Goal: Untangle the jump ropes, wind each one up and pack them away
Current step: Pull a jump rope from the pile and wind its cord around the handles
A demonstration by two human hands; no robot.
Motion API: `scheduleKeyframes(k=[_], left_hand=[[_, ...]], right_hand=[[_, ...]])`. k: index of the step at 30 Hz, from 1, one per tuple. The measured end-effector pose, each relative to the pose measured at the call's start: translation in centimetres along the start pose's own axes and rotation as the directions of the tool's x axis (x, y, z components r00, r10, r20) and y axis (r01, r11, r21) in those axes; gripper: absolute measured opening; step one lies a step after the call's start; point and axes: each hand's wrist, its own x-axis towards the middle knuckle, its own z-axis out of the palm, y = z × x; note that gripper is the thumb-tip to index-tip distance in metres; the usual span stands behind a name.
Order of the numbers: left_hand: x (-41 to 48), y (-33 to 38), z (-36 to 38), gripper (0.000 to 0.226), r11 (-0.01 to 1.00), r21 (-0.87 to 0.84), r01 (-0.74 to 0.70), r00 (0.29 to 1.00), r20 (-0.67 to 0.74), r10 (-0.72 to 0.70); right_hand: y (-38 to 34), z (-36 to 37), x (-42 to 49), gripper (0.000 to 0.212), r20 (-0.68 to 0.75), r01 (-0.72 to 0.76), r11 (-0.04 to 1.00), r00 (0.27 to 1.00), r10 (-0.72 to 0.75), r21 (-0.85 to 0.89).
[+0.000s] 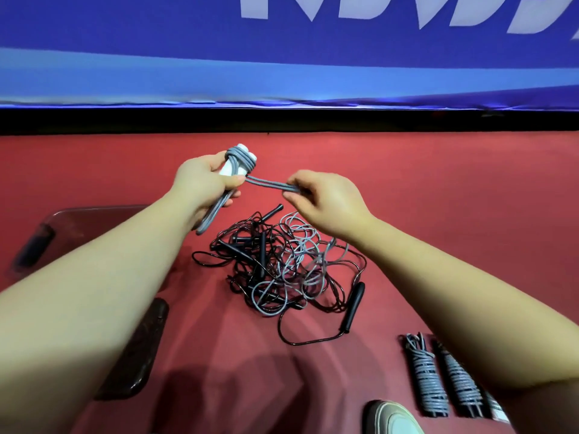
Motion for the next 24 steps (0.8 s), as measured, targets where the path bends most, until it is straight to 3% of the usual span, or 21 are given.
scheduleKeyframes(k=[2, 6, 11, 14, 17, 19, 24], left_hand=[[-0.1, 0.2, 0.4, 0.053, 0.987, 0.142, -0.077, 0.997, 0.03, 0.074], [-0.7, 0.1, 1.3, 0.049, 0.867, 0.452, -0.212, 0.976, 0.133, 0.17], [-2.0, -0.3, 2.8, 0.047, 0.556, 0.745, -0.367, 0.927, 0.342, 0.154], [-3.1, -0.3, 3.8, 0.05, 0.459, 0.766, -0.45, 0.888, 0.438, 0.138], [-4.0, -0.1, 4.4, 0.045, 0.454, 0.737, -0.501, 0.853, 0.509, 0.115], [-4.5, 0.1, 4.7, 0.036, 0.416, 0.733, -0.538, 0.828, 0.551, 0.101], [-5.6, 0.8, 5.6, 0.026, 0.338, 0.728, -0.596, 0.79, 0.608, 0.083]], right_hand=[[-1.0, -0.7, 0.5, 0.025, -0.038, 0.019, 0.999, 0.999, -0.021, -0.045], [-2.2, -1.5, 1.2, 0.028, -0.013, 0.06, 0.986, 0.998, -0.063, -0.154], [-1.9, -2.5, 1.6, 0.028, 0.036, 0.015, 0.971, 0.999, -0.006, -0.239], [-0.4, -3.1, 2.2, 0.029, 0.162, -0.08, 0.98, 0.981, 0.111, -0.185], [1.2, -3.9, 2.1, 0.025, 0.334, -0.23, 0.972, 0.921, 0.199, 0.055], [1.8, -4.2, 1.8, 0.021, 0.388, -0.276, 0.949, 0.9, 0.198, 0.154], [2.7, -4.8, 1.5, 0.01, 0.427, -0.266, 0.939, 0.891, 0.152, 0.219]])
